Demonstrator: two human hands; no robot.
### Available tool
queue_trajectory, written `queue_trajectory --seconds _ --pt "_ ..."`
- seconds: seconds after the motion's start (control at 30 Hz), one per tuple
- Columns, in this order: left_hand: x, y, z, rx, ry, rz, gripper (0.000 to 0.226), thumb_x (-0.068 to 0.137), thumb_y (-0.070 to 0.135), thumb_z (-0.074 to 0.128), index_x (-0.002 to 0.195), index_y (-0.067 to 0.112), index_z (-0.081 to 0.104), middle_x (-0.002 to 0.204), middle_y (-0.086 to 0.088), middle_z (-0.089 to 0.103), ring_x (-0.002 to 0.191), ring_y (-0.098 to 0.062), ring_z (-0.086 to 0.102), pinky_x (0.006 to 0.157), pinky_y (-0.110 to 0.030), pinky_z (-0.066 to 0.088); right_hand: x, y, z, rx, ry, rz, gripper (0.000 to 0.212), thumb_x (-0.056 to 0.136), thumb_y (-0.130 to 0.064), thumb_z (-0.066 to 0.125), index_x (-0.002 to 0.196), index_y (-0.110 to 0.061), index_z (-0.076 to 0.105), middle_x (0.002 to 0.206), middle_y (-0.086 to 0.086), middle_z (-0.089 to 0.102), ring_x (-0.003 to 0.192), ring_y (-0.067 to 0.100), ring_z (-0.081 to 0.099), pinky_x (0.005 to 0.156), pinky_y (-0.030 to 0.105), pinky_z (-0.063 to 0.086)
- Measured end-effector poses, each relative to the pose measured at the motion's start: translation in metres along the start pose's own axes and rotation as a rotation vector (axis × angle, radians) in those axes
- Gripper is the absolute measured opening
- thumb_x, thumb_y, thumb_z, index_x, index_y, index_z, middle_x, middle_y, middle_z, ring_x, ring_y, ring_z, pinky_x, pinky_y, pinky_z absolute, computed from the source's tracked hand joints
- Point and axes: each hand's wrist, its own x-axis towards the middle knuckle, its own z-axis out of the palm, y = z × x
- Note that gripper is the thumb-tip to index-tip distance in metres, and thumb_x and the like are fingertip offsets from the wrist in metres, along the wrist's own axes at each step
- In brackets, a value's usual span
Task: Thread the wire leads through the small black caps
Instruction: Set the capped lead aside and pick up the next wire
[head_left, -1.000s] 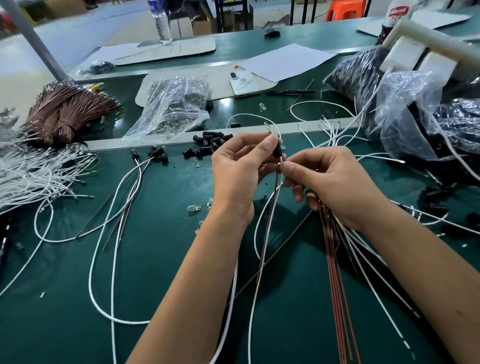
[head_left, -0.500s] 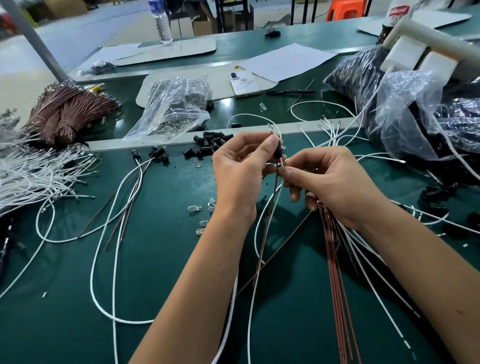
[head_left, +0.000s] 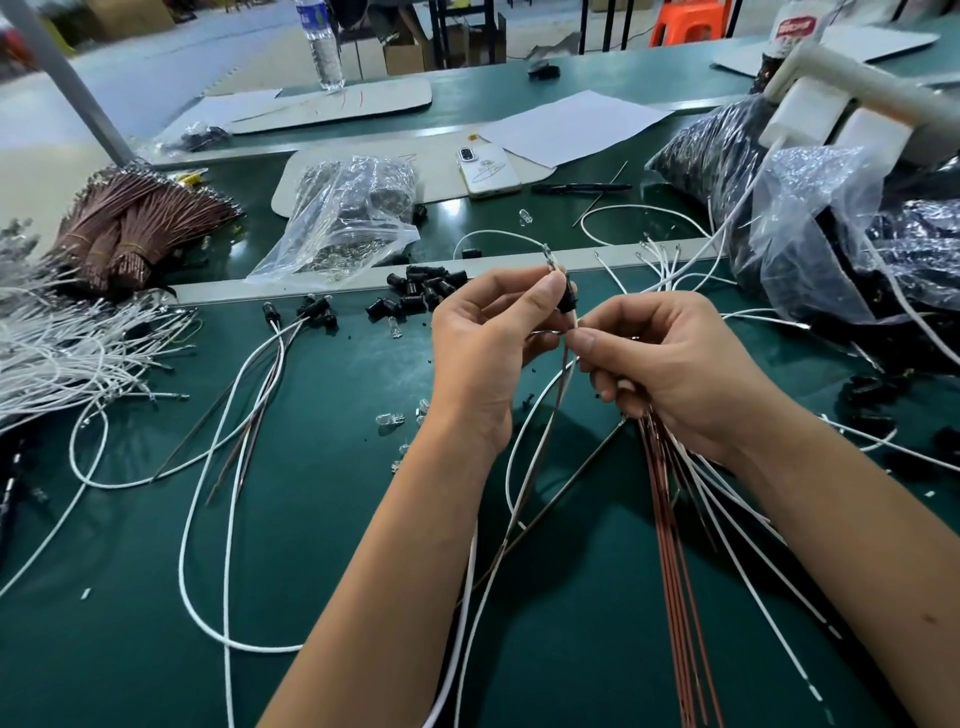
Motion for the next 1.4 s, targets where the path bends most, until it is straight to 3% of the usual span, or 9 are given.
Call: queue_trajectory --seconds 0.13,0.33,0.5,0.67,0.83,1.0,1.17,1.4 --pt "0.000 0.000 0.000 -0.011 -0.010 -0.037 0.002 0.091 0.007 0.071 0.091 0.007 0.073 0.083 -0.007 0.073 0.064 -0.013 0.062 0.068 -0.027 0.050 -0.001 -0.002 -0.002 0.020 -0.035 0.026 0.009 0.076 -0.024 0.079 0.074 -0.017 0.074 0.060 0.002 0.060 0.044 0.010 0.051 0.036 0.017 0.034" --pt "-0.001 0.000 0.000 0.067 -0.010 -0.048 0.005 0.088 0.009 0.075 0.089 0.013 0.074 0.082 -0.001 0.076 0.066 -0.011 0.065 0.064 -0.023 0.051 0.000 -0.002 -0.006 -0.021 -0.055 0.059 0.019 0.079 -0.024 0.078 0.083 -0.011 0.066 0.066 0.001 0.061 0.047 0.009 0.053 0.035 0.016 0.032" --pt "-0.001 0.000 0.001 0.032 0.054 -0.001 0.004 0.087 0.004 0.074 0.088 0.008 0.074 0.082 -0.008 0.075 0.073 -0.024 0.064 0.079 -0.047 0.052 0.000 0.000 -0.005 -0.028 -0.076 0.076 0.022 0.088 -0.028 0.072 0.096 -0.007 0.073 0.079 0.001 0.072 0.054 0.011 0.059 0.035 0.017 0.033" --pt "0.000 -0.001 0.001 0.026 0.056 -0.013 0.002 0.088 0.003 0.074 0.090 0.004 0.073 0.079 -0.007 0.074 0.068 -0.019 0.063 0.067 -0.032 0.056 0.001 0.001 -0.003 -0.043 -0.060 0.039 0.021 0.088 -0.026 0.073 0.097 -0.008 0.080 0.083 0.007 0.075 0.054 0.012 0.059 0.035 0.019 0.035" --pt "0.001 -0.002 0.000 0.039 0.062 -0.047 0.005 0.087 0.007 0.075 0.092 0.007 0.074 0.084 -0.006 0.074 0.069 -0.015 0.062 0.081 -0.040 0.051 0.002 0.000 -0.005 -0.036 -0.007 0.024 0.025 0.084 -0.027 0.074 0.093 -0.004 0.079 0.081 0.011 0.074 0.051 0.012 0.056 0.035 0.018 0.035" --pt "0.001 -0.004 0.001 0.062 0.046 -0.085 0.005 0.088 0.011 0.075 0.085 0.015 0.074 0.078 0.001 0.073 0.064 -0.010 0.063 0.069 -0.026 0.051 0.000 0.000 -0.005 -0.062 0.010 0.013 0.020 0.081 -0.028 0.077 0.086 -0.009 0.081 0.074 0.008 0.072 0.048 0.011 0.054 0.034 0.018 0.033" --pt "0.000 -0.004 0.002 0.018 0.026 -0.105 0.006 0.088 0.011 0.076 0.085 0.016 0.075 0.076 0.001 0.073 0.064 -0.010 0.065 0.069 -0.025 0.052 0.002 -0.002 -0.007 0.061 -0.003 0.065 0.016 0.078 -0.028 0.075 0.080 -0.014 0.083 0.067 0.004 0.068 0.042 0.007 0.047 0.031 0.015 0.028" --pt "0.002 0.000 0.000 -0.015 0.084 0.039 0.010 0.085 0.001 0.076 0.084 0.011 0.074 0.077 -0.004 0.074 0.069 -0.014 0.067 0.066 -0.022 0.053 0.004 -0.004 -0.012 0.006 0.030 0.050 0.025 0.072 -0.034 0.080 0.083 -0.011 0.078 0.067 0.005 0.063 0.043 0.009 0.043 0.034 0.015 0.027"
